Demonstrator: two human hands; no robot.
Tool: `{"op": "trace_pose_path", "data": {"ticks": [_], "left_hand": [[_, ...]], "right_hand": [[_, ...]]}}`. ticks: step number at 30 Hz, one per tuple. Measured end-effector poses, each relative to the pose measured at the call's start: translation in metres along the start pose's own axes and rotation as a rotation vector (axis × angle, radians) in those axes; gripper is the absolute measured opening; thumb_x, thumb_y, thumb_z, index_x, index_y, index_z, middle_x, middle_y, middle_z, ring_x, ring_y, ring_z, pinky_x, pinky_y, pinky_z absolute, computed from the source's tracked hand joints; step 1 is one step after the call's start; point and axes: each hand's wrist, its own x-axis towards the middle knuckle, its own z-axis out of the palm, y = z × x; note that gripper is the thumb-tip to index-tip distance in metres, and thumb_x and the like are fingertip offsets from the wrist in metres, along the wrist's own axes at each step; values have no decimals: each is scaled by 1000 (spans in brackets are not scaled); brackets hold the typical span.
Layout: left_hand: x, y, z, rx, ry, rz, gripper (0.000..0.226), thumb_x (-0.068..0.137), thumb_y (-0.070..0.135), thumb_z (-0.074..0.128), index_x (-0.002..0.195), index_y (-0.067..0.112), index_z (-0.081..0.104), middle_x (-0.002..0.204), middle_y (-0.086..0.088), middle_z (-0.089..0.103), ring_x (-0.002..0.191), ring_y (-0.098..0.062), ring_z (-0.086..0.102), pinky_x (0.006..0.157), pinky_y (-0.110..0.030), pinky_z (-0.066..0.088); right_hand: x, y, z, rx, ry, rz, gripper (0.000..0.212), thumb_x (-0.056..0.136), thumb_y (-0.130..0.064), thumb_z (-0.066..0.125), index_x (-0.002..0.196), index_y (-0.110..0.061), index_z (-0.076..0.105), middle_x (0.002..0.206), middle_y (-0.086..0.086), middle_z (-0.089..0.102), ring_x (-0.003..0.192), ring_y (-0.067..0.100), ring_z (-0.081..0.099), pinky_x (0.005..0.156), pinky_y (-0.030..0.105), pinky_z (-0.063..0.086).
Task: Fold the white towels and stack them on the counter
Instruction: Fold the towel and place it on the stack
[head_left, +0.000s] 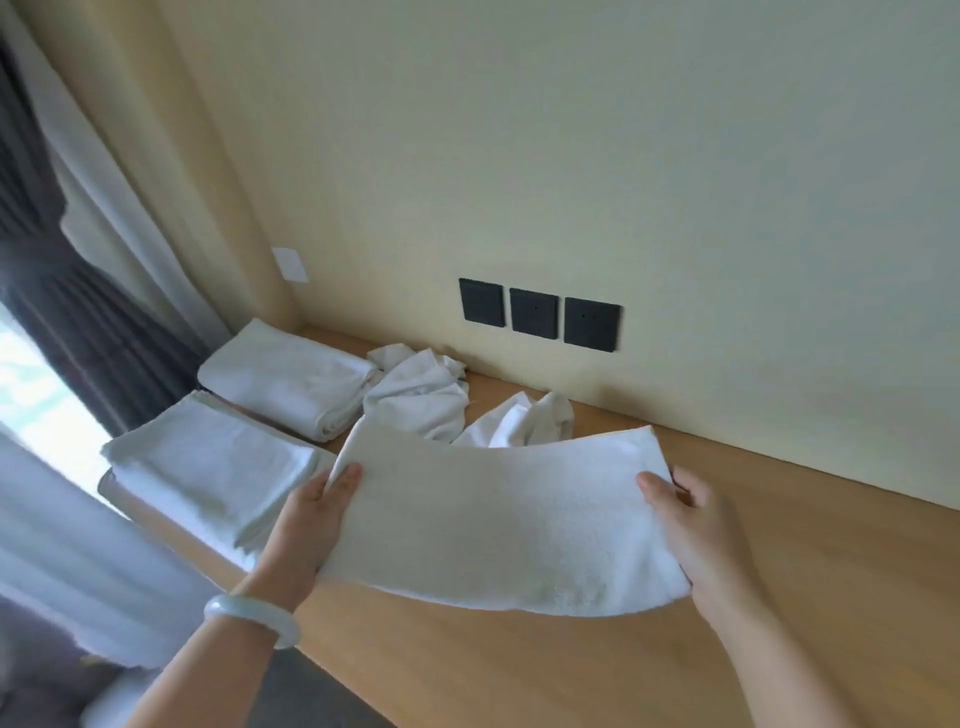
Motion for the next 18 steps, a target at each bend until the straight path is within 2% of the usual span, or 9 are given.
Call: {"op": "trace_pose_path", "data": {"ticks": [4, 7, 9, 11, 13, 14, 16, 18], "left_hand": [[57, 1, -60, -19, -8, 29, 28, 97, 38, 56, 100, 15, 70, 85, -10, 76, 78, -31, 72, 78, -42, 59], [113, -7, -112, 4, -70, 40, 32, 95, 44, 56, 103, 17, 71, 90, -10, 76, 82, -32, 73, 81, -46, 58], [156, -12, -149, 27, -125, 43, 32, 96, 42, 56, 104, 16, 71, 89, -12, 76, 79, -32, 73, 76, -44, 59], [200, -11, -190, 62, -170, 49, 30, 98, 38, 55, 103, 13, 70, 89, -15, 75, 77, -34, 72, 71, -43, 60], [245, -7, -233, 116, -203, 64, 31, 98, 40, 55, 103, 14, 70, 92, -16, 75, 81, -37, 72, 76, -49, 60], [266, -4, -255, 145, -217, 70, 31, 97, 41, 56, 104, 15, 70, 93, -16, 75, 84, -37, 72, 79, -51, 59], [307, 1, -294, 193, -233, 78, 29, 97, 42, 57, 104, 17, 71, 95, -13, 75, 86, -34, 72, 82, -50, 58], [342, 6, -324, 220, -276, 68, 28, 97, 41, 57, 105, 18, 71, 95, -10, 76, 84, -29, 73, 81, -45, 59]], "right_hand": [[6, -32, 72, 8, -20, -34, 33, 86, -37, 59, 89, -4, 56, 89, 25, 61, 66, 25, 54, 62, 34, 39], [6, -41, 138, 33, 11, -18, 21, 89, -32, 61, 84, -12, 61, 88, 23, 64, 73, 40, 60, 63, 35, 43], [6, -46, 189, 52, 34, 3, 19, 90, -30, 61, 80, -14, 64, 87, 23, 64, 80, 42, 62, 63, 36, 44], [5, -54, 246, 60, 63, 41, 30, 86, -33, 64, 82, -4, 60, 85, 28, 60, 72, 42, 58, 63, 36, 41], [3, -65, 305, 75, 67, 89, 49, 75, -44, 66, 82, 3, 54, 76, 28, 54, 64, 35, 52, 62, 37, 38], [3, -70, 333, 96, 62, 115, 51, 73, -45, 66, 83, 4, 55, 77, 28, 55, 65, 39, 53, 62, 38, 40], [2, -85, 383, 175, 71, 166, 36, 82, -33, 67, 85, 2, 60, 91, 31, 62, 81, 45, 62, 67, 41, 46], [1, -97, 421, 244, 83, 203, 20, 89, -22, 65, 85, -2, 64, 93, 24, 66, 84, 38, 65, 73, 45, 51]]}}
